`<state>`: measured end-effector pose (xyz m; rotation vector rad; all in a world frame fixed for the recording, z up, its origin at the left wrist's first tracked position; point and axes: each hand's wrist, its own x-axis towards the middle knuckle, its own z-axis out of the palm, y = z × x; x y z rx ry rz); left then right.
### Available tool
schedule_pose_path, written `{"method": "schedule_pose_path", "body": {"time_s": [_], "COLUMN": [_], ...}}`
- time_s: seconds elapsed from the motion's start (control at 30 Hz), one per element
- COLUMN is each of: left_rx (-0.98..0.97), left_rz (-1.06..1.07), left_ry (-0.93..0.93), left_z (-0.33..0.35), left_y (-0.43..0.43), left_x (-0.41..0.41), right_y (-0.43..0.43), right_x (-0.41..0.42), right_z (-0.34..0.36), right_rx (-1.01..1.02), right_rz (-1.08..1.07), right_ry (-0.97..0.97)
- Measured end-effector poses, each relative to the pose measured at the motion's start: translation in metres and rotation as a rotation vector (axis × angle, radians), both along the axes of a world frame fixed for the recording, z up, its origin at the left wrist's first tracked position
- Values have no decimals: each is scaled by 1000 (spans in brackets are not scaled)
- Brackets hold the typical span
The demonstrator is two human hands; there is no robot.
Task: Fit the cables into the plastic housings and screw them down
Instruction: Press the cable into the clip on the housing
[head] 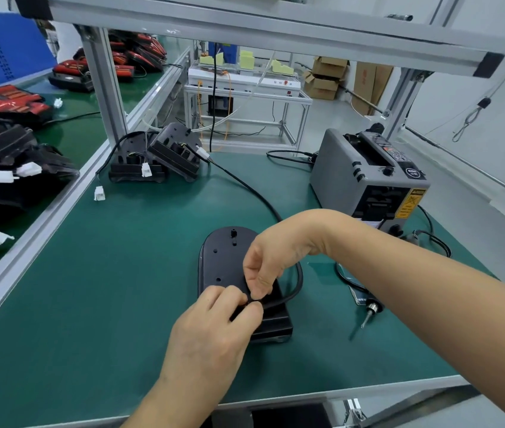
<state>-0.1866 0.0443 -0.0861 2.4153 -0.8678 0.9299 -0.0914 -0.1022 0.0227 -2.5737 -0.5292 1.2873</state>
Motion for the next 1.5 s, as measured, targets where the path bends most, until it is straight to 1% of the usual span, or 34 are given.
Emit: {"method": "schedule_pose_path", "body": {"time_s": [0.33, 0.5, 0.57, 0.6, 0.67, 0.73, 0.8, 0.83, 0.9, 0.93, 0.97, 1.03, 1.1, 1.13, 1.3, 1.5], "left_rx": [4, 4, -10, -15, -19, -16, -11, -8, -1, 0, -1, -7, -11, -10, -1, -19], "left_rz": [26, 32, 24, 20, 13, 8, 5, 6, 5, 4, 3, 2, 1, 0, -3, 10], "left_ry": [-36, -41, -43, -39, -25, -8, 11, 18, 30, 32, 31, 28, 33, 39, 38, 12], "left_z": [1, -1, -1, -1, 0, 0, 1, 2, 3, 3, 3, 4, 4, 5, 5, 2], "left_y": [-1, -1, -1, -1, -1, -1, -1, -1, 0, 0, 0, -1, -1, -1, -2, -1], "left_x": [1, 2, 2, 2, 2, 2, 1, 1, 1, 1, 0, 0, 0, 0, 1, 1], "right_y": [-8, -19, -36, -48, -79, -118, -159, -178, -206, -216, -223, -231, -226, -224, -220, -228], "right_x": [-11, -21, -29, -33, -41, -47, -50, -51, -53, -52, -52, -52, -55, -56, -59, -64], "right_z": [-2, -3, 0, 2, 4, 4, 0, -4, -14, -20, -24, -30, -33, -37, -55, -63], "right_rx": [81, 183, 266, 319, 411, 404, 280, 182, -49, -122, -114, 79, 220, 253, 362, 532], "right_rz": [-43, -163, -273, -357, -592, -852, -1051, -1105, -1145, -1146, -1187, -1363, -1468, -1492, -1559, -1651], "right_ry": [-66, -107, -193, -273, -459, -600, -657, -653, -592, -557, -498, -335, -188, -178, -285, -250]}}
